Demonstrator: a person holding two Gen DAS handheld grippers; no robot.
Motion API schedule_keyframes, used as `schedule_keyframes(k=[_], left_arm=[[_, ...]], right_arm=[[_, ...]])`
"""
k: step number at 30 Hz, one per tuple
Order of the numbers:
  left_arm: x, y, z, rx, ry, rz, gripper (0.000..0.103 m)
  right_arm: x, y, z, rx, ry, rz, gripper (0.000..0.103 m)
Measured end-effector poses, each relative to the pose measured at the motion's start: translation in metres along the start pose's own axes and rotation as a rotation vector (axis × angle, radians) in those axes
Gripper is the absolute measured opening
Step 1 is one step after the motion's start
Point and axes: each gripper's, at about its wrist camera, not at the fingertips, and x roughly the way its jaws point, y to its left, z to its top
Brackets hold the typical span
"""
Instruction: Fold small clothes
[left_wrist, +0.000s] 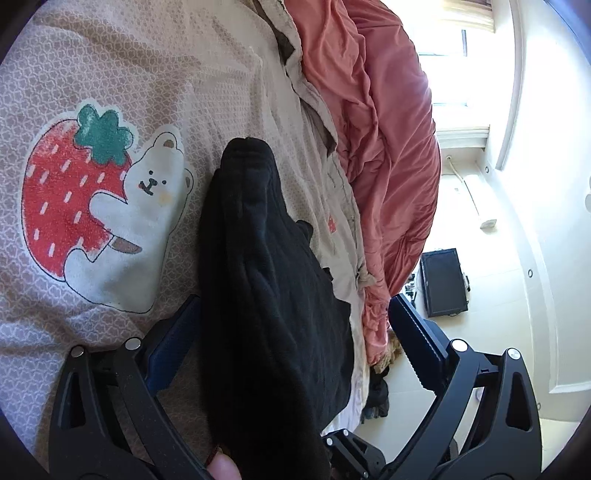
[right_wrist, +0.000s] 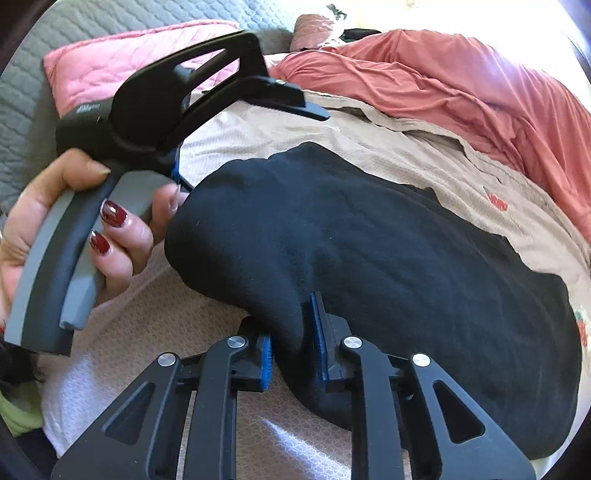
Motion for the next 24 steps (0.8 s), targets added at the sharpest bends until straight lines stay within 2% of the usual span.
schedule_keyframes(k=[2, 3, 4, 5, 7, 9, 15, 24], left_arm=[[0.003, -0.004, -0.003, 0.036, 0.016, 0.051, 0.087], [0.006, -0.006, -0.005, 0.06, 0.026, 0.091, 0.079], [0.007, -0.007, -0.007, 0.075, 0.031, 0.113, 0.066], [0.01, -0.008, -0.009, 0.096, 0.039, 0.138, 0.06], [0.015, -0.009, -0.013, 0.143, 0.047, 0.178, 0.036], [0.017, -0.012, -0.016, 0.178, 0.046, 0.216, 0.025], [0.011, -0.031, -0.024, 0.215, 0.024, 0.239, 0.019], [0.013, -0.085, -0.048, 0.287, -0.008, 0.258, 0.017]], right_arm=[[0.002, 0.0, 0.0, 0.0, 0.005, -0.003, 0.019], [0.002, 0.0, 0.0, 0.0, 0.006, -0.003, 0.019], [0.002, 0.0, 0.0, 0.002, 0.008, 0.001, 0.019], [0.001, -0.001, 0.001, 0.005, 0.01, 0.007, 0.019], [0.001, -0.006, 0.002, 0.024, 0.023, 0.031, 0.019], [-0.001, -0.01, 0.005, 0.037, 0.027, 0.046, 0.016], [-0.016, -0.016, 0.008, 0.041, 0.011, 0.058, 0.012], [-0.046, -0.038, -0.003, 0.097, -0.039, 0.08, 0.01]])
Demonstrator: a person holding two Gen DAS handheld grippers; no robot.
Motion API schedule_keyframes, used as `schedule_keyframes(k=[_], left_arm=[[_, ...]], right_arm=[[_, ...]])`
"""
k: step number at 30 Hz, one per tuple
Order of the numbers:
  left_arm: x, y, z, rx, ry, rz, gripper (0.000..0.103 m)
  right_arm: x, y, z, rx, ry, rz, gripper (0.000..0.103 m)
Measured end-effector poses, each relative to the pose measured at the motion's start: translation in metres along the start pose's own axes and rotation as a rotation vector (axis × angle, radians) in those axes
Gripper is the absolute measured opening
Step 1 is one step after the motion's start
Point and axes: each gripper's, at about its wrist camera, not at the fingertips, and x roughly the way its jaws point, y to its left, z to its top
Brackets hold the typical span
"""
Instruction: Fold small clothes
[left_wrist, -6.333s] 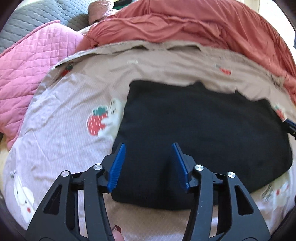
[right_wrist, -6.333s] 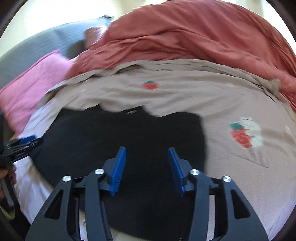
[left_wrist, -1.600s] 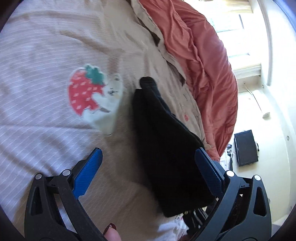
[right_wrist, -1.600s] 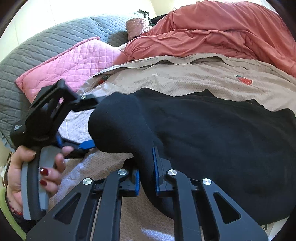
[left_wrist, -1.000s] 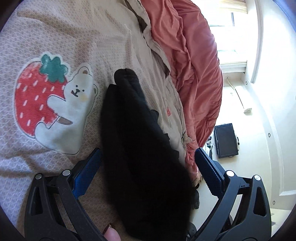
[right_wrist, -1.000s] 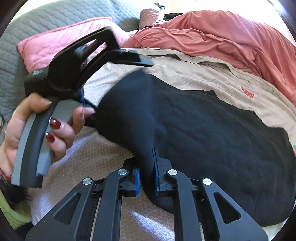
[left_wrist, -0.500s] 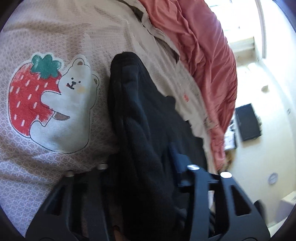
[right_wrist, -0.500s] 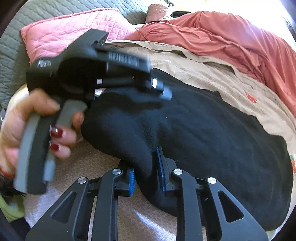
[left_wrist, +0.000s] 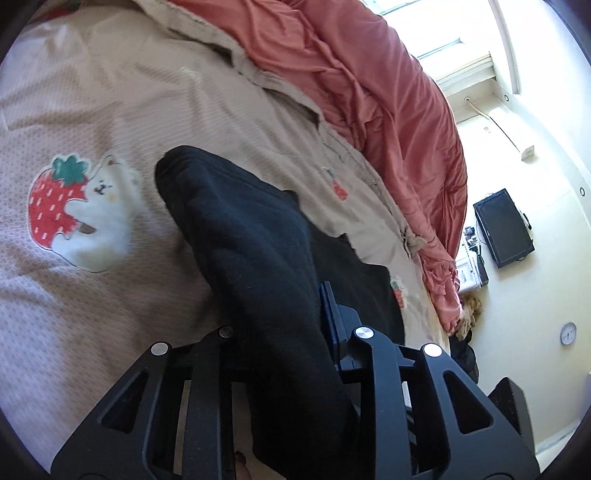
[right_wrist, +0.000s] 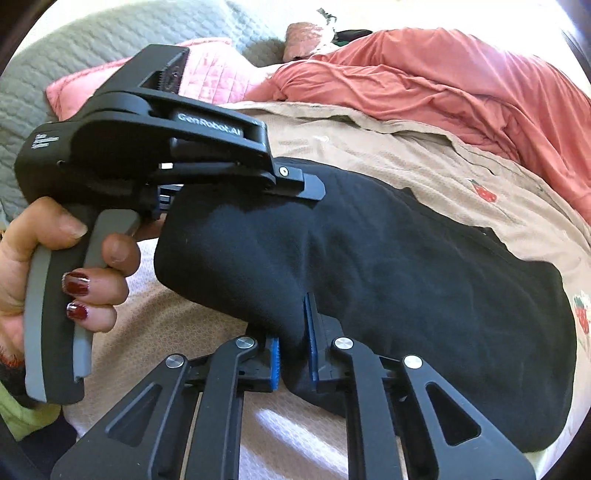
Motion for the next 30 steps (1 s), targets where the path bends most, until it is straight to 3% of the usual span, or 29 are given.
schedule_keyframes(k=[14, 25, 27, 30], left_arm=[[0.048, -0.127, -0.004, 0.187, 0.063, 0.131, 0.017], [0.13, -0.204, -0.033, 0.322, 0.175, 0.235, 0.018], [0.147, -0.209, -0.041, 0.338, 0.202, 0.249, 0.022], [0.161, -0.215, -0.047, 0.334, 0.242, 0.229, 0.04]], right_arm=[[-0.077, -0.084, -0.018, 0.206, -0.156, -0.004, 0.009], [-0.111, -0.165, -0.054, 0.494, -0.143, 0.01, 0.009], [-0.11, -0.176, -0.064, 0.561, -0.126, 0.019, 0.009], [-0.105, -0.192, -0.082, 0.68, -0.104, 0.045, 0.009]])
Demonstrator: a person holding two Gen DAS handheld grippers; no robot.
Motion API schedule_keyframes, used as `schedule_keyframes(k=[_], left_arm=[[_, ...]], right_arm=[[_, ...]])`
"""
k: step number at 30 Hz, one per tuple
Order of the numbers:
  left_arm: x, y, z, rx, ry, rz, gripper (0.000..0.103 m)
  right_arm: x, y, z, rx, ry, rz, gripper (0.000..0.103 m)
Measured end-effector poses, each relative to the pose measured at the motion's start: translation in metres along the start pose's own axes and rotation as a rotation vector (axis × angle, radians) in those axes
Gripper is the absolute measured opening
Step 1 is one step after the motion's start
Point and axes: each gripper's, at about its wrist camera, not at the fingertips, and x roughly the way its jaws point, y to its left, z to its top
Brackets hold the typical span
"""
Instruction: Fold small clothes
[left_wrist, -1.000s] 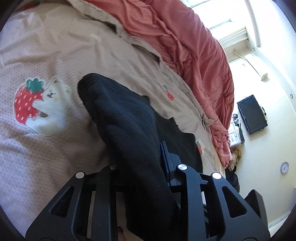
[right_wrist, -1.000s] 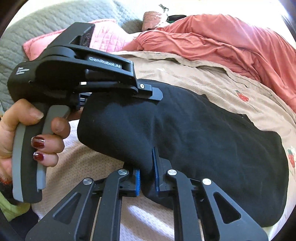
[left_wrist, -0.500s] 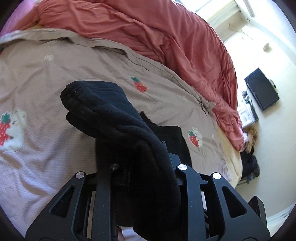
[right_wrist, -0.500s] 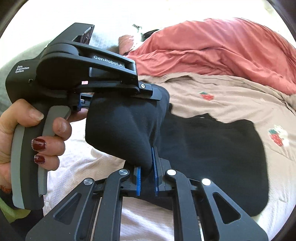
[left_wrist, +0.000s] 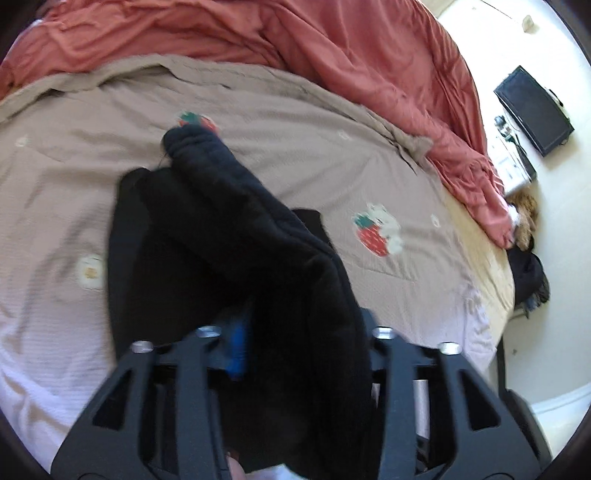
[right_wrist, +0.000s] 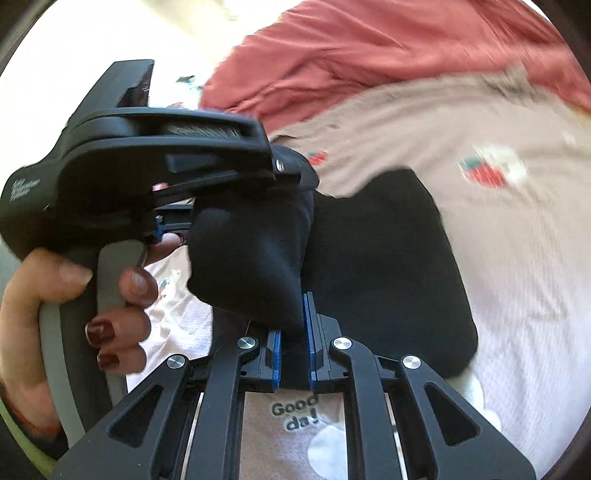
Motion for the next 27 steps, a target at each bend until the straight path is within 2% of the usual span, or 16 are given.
schedule_keyframes(k=[4, 8, 10, 15, 19, 21, 22, 25, 27], left_arm=[[-0.016, -0.004, -0.003, 0.004, -0.03, -0.03, 0.042], [-0.037, 0.008, -0.012, 0.027, -0.086, 0.085, 0.042], [-0.043, 0.02, -0.021, 0.021, -0.096, 0.146, 0.042], [-0.043, 0.041, -0.046, 0.07, -0.095, 0.294, 0.043], [-0.03, 0.047, -0.062, 0.096, -0.07, 0.318, 0.048], [-0.023, 0.044, -0.068, 0.118, -0.063, 0.315, 0.048], [-0.019, 0.042, -0.071, 0.132, -0.062, 0.312, 0.049], [-0.013, 0.038, -0.078, 0.173, -0.075, 0.342, 0.051], [-0.014, 0.041, -0.08, 0.165, -0.082, 0.329, 0.052]], right_arm=[[-0.003, -0.026, -0.005, 0.125, 0.022, -0.006, 0.009], [-0.008, -0.046, -0.014, 0.244, 0.042, 0.005, 0.009], [-0.011, -0.045, -0.016, 0.257, 0.046, 0.003, 0.009], [-0.031, -0.034, -0.011, 0.194, -0.003, -0.037, 0.01], [-0.053, -0.038, 0.006, 0.134, -0.09, -0.051, 0.012], [-0.047, -0.041, 0.017, 0.083, -0.078, -0.026, 0.019], [-0.044, -0.042, 0.02, 0.058, -0.065, -0.016, 0.027], [-0.03, -0.031, 0.023, -0.052, -0.019, -0.036, 0.028], [-0.017, -0.019, 0.024, -0.136, 0.014, -0.062, 0.029]])
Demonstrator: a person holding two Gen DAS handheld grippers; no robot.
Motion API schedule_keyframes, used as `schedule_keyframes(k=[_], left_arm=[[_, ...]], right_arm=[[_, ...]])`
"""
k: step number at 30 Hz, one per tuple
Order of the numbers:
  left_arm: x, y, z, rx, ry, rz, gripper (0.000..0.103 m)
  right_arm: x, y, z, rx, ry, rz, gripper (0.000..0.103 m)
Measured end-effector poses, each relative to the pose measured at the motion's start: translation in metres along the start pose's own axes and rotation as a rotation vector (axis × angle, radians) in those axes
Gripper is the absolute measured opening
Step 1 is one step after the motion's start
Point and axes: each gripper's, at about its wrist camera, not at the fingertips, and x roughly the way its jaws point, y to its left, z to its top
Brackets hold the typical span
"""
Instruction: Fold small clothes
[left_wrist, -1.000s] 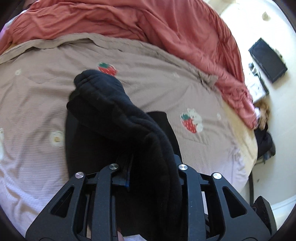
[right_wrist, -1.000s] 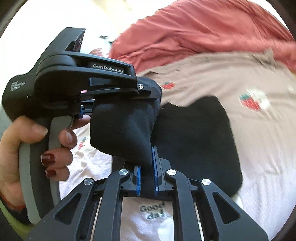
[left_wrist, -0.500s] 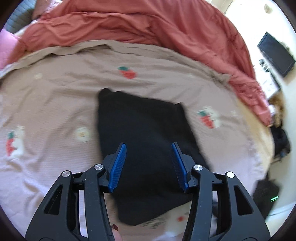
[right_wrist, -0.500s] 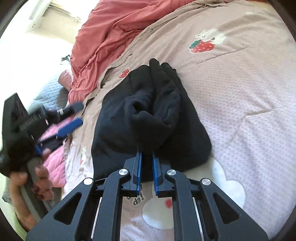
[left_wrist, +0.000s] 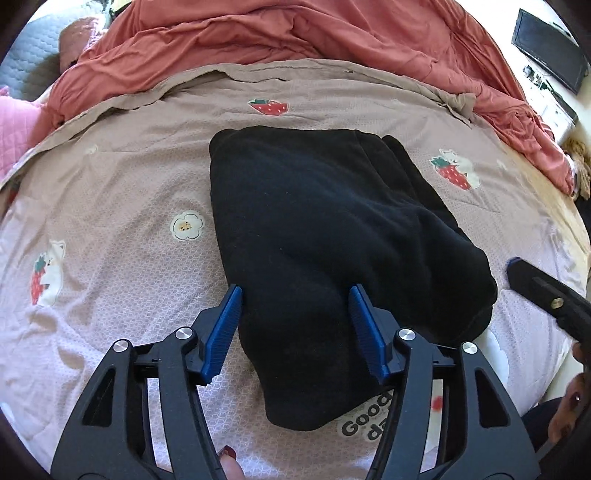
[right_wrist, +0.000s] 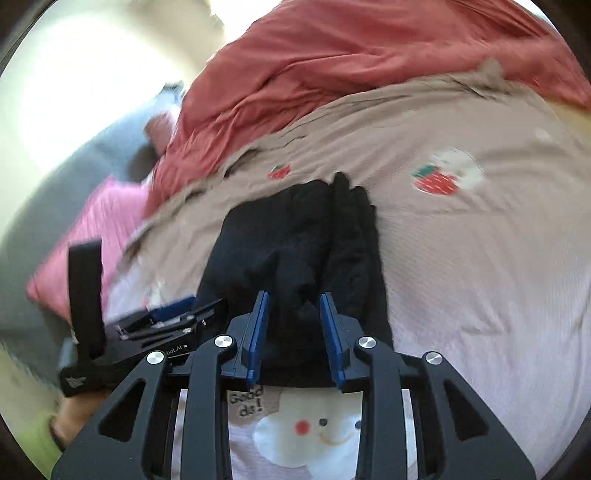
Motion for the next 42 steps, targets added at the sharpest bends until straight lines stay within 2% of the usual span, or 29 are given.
schedule_keyframes(k=[2, 5, 7, 8, 9, 10, 11, 15, 18, 20, 21, 24, 28, 30, 31, 32, 42], left_arm=[[0.0, 0.005, -0.002, -0.02, 0.003, -0.022, 0.053], [0.0, 0.01, -0.006, -0.037, 0.015, -0.047, 0.055], [0.0, 0.011, -0.007, -0.037, 0.018, -0.053, 0.055], [0.0, 0.01, -0.008, -0.035, 0.02, -0.053, 0.055], [0.0, 0.009, -0.008, -0.035, 0.02, -0.053, 0.055], [-0.001, 0.008, -0.007, -0.037, 0.021, -0.055, 0.055], [-0.002, 0.007, -0.006, -0.039, 0.023, -0.055, 0.055], [-0.014, 0.001, -0.003, -0.04, 0.018, -0.072, 0.055], [-0.023, -0.006, -0.002, -0.021, 0.009, -0.106, 0.058], [-0.019, -0.011, -0.004, 0.008, 0.022, -0.093, 0.06], [-0.013, -0.014, -0.006, 0.017, 0.036, -0.079, 0.06], [0.002, -0.012, -0.012, 0.0, 0.066, -0.051, 0.064], [0.007, -0.008, -0.019, -0.028, 0.075, -0.069, 0.066], [0.003, -0.006, -0.02, -0.031, 0.065, -0.071, 0.066], [0.0, -0.006, -0.019, -0.029, 0.056, -0.071, 0.066], [-0.002, -0.007, -0.019, -0.024, 0.05, -0.067, 0.066], [-0.015, -0.014, -0.017, 0.007, 0.024, -0.058, 0.066]], right_arm=[[0.011, 0.007, 0.002, -0.064, 0.022, -0.035, 0.033], [0.026, 0.006, 0.004, -0.115, 0.068, -0.089, 0.053], [0.039, -0.002, 0.003, -0.122, 0.126, -0.129, 0.053], [0.041, -0.005, 0.001, -0.118, 0.14, -0.135, 0.045], [0.042, -0.012, 0.001, -0.093, 0.149, -0.1, 0.036], [0.042, -0.017, 0.002, -0.053, 0.158, -0.018, 0.015], [0.04, -0.019, 0.002, -0.034, 0.159, 0.025, 0.014], [0.013, -0.005, 0.003, -0.124, 0.153, 0.047, 0.012], [0.0, -0.006, -0.004, -0.182, 0.176, 0.017, 0.012], [0.017, -0.022, -0.007, -0.112, 0.23, -0.062, 0.017], [0.024, -0.024, -0.008, -0.099, 0.257, -0.083, 0.023], [0.031, -0.024, -0.008, -0.092, 0.258, -0.074, 0.026], [0.027, -0.028, -0.004, -0.052, 0.237, -0.052, 0.034], [0.021, -0.032, 0.001, -0.028, 0.198, -0.054, 0.042], [0.019, -0.033, 0.003, -0.028, 0.18, -0.078, 0.053], [0.017, -0.035, 0.003, -0.03, 0.167, -0.092, 0.058], [0.0, -0.046, 0.013, 0.028, 0.062, -0.113, 0.06]])
